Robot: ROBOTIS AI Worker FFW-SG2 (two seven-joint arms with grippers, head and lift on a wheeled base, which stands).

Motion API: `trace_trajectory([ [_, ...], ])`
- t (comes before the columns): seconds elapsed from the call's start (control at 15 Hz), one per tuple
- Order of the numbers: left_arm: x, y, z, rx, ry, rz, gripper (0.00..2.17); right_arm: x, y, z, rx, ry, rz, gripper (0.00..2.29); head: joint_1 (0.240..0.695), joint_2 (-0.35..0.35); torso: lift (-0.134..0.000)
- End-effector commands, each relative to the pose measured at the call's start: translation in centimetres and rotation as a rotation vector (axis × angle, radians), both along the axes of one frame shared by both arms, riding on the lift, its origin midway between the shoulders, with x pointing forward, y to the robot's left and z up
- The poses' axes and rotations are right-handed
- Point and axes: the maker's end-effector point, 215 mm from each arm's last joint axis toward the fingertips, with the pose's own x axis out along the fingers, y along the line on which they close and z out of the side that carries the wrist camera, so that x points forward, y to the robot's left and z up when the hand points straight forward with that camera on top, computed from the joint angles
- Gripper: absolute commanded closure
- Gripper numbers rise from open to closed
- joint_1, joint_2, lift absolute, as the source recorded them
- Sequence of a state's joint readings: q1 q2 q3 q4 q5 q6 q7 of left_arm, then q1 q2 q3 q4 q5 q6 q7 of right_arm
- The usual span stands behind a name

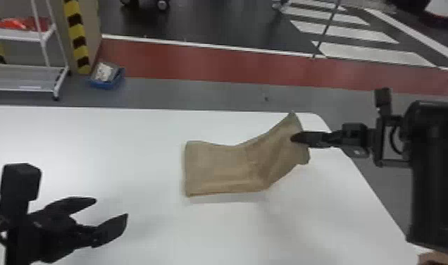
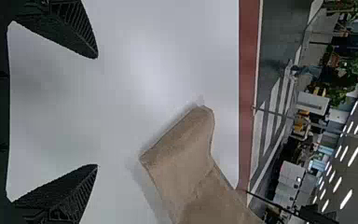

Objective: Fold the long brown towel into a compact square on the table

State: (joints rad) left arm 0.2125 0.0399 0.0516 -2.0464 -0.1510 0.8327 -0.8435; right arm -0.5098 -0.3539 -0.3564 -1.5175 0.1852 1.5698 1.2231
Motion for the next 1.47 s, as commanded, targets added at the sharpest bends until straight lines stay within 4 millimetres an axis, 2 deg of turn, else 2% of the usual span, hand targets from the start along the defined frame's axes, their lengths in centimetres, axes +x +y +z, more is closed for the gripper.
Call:
trace_trajectory([
  [0.0, -0.2, 0.1, -0.1, 0.005, 0.007, 0.001, 0.04, 0.7, 2.1, 0.4, 0.022, -0.012, 0.024, 1.51, 0.695, -0.255, -0.123],
  [0.07, -0.3, 0.1, 0.0, 0.008, 0.004, 0.002, 0.04, 0.8, 4.4, -0.5, 0.018, 0.005, 0.058, 1.51, 0.695, -0.252, -0.123],
  [0.33, -0.4, 0.3, -0.1, 0.013, 0.006, 0.004, 0.04, 2.0, 11.6, -1.1, 0.058, 0.020, 0.144, 1.51, 0.695, -0.183, -0.123],
  [0.47, -0.4, 1.0, -0.2, 0.018, 0.007, 0.015, 0.04, 2.3, 14.3, -1.3, 0.070, 0.027, 0.170, 1.51, 0.695, -0.144, -0.123],
  [0.53, -0.4, 1.0, -0.2, 0.018, 0.007, 0.015, 0.04, 2.3, 15.2, -1.7, 0.070, 0.041, 0.183, 1.51, 0.695, -0.111, -0.123],
  [0.87, -0.4, 1.1, -0.8, 0.017, 0.019, 0.016, 0.04, 2.7, 19.2, -5.0, 0.006, 0.053, 0.261, 1.51, 0.695, -0.048, -0.123],
  [1.2, -0.4, 1.3, -1.4, 0.020, 0.028, 0.018, 0.04, 3.0, 22.1, -7.7, -0.045, 0.059, 0.317, 1.51, 0.695, -0.017, -0.123],
  [1.4, -0.4, 1.3, -1.3, 0.019, 0.027, 0.018, 0.05, 2.8, 24.8, -8.0, -0.058, 0.059, 0.373, 1.51, 0.695, 0.008, -0.123],
])
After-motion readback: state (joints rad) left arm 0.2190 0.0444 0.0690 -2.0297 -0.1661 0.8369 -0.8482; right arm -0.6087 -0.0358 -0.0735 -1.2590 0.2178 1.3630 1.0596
